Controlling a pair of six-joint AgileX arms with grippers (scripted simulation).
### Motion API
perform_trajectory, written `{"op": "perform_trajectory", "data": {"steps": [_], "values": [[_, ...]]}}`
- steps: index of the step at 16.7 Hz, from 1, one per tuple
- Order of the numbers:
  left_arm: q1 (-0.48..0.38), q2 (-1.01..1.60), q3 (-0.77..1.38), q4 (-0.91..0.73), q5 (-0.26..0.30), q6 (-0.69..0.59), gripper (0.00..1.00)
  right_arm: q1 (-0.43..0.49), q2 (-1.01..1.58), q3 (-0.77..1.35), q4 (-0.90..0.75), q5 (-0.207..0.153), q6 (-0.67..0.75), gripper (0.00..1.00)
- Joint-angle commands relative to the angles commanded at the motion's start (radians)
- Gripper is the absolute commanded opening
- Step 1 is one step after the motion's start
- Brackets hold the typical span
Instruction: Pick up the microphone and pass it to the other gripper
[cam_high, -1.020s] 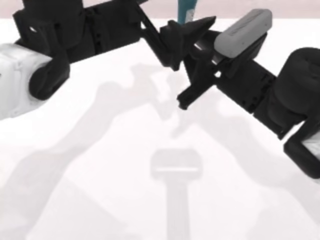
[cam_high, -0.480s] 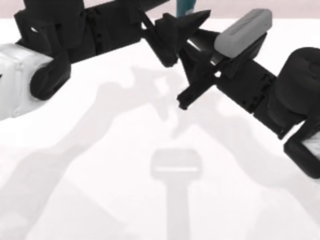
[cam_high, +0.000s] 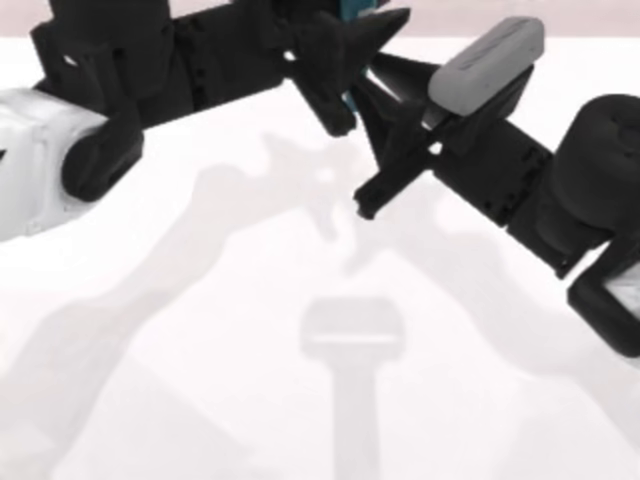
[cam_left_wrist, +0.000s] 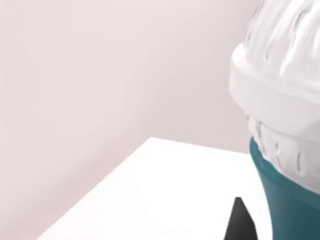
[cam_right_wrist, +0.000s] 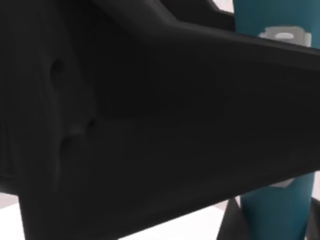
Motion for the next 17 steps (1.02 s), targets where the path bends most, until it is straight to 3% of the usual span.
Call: {"op": "perform_trajectory", "data": {"steps": [7, 17], "values": [[0.0, 0.0, 0.0, 0.0, 0.0, 0.0, 0.0, 0.0, 0.0, 0.0, 0.0, 0.0, 0.0, 0.0], [0.0, 0.0, 0.0, 0.0, 0.0, 0.0, 0.0, 0.0, 0.0, 0.0, 0.0, 0.0, 0.0, 0.75]]}}
